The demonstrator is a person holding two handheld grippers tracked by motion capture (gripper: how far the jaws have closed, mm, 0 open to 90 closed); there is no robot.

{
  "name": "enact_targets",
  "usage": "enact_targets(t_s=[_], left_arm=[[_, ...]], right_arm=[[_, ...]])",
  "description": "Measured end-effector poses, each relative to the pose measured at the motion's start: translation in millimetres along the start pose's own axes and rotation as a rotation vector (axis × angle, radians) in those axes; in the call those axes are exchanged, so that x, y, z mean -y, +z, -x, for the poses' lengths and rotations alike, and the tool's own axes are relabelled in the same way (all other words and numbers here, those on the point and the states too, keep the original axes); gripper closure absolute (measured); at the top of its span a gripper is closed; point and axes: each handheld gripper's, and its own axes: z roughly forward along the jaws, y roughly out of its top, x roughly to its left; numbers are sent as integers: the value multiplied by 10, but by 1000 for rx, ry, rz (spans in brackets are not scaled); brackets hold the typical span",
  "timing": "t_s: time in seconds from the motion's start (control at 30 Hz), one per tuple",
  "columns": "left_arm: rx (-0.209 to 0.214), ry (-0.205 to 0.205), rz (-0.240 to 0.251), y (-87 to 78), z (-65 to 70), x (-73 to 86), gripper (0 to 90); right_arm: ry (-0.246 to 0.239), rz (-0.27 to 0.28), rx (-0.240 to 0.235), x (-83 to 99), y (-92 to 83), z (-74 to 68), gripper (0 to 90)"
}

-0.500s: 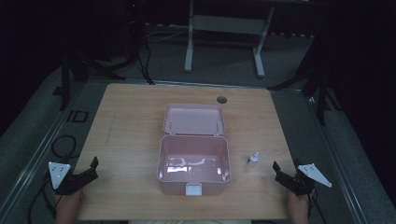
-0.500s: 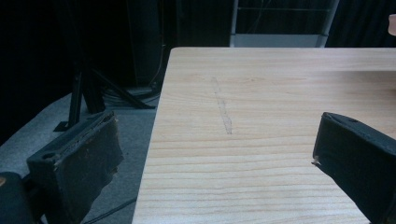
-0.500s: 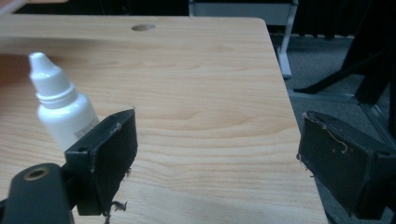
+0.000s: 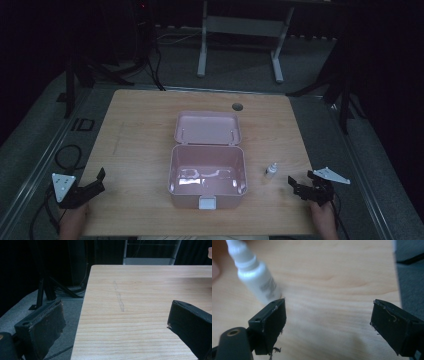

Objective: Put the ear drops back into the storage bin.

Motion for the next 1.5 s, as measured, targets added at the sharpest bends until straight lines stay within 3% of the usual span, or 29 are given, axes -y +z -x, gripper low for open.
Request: enact_targets(t_s=[0.37, 0.4, 0.43, 0.47, 0.57, 0.63, 0.67, 0.73, 0.77, 0.93, 1.03, 1.2, 1.37, 1.5], left_arm=[[-2, 1, -2, 1, 1, -1, 14], [-2, 1, -2, 1, 1, -1, 14], [-2, 1, -2, 1, 1, -1, 14], [-2, 1, -2, 2, 2, -1, 14], [-1, 2, -3, 2, 2, -1, 14], [-1, 1, -2, 2, 1, -1, 14], [-1, 1, -2, 2, 1, -1, 14], [-1, 2, -2, 2, 2, -1, 14], [-1, 2, -3, 3, 3, -1, 14], [-1, 2, -4, 4, 3, -2, 14], [-1, 2, -4, 4, 3, -2, 14], [0, 2, -4, 4, 3, -2, 14], [0, 2, -4, 4, 2, -2, 14], [1, 1, -4, 4, 2, -2, 14]], right_arm=[[-231, -448, -110, -355, 12, -178, 132], [-231, -448, -110, -355, 12, -178, 132], [-254, -498, -119, -369, 9, -204, 132], [-329, -620, -145, -379, 11, -259, 133], [-386, -739, -168, -391, 15, -293, 135], [-406, -790, -174, -404, 22, -292, 136], [-406, -790, -174, -404, 22, -292, 136], [-434, -851, -201, -440, 19, -289, 134], [-458, -860, -222, -452, 16, -288, 134], [-487, -914, -269, -542, 25, -299, 144], [-510, -927, -274, -587, 37, -316, 146], [-544, -941, -329, -745, 120, -355, 133], [-618, -988, -305, -860, 252, -374, 139], [-648, -1016, -358, -922, 350, -425, 134]])
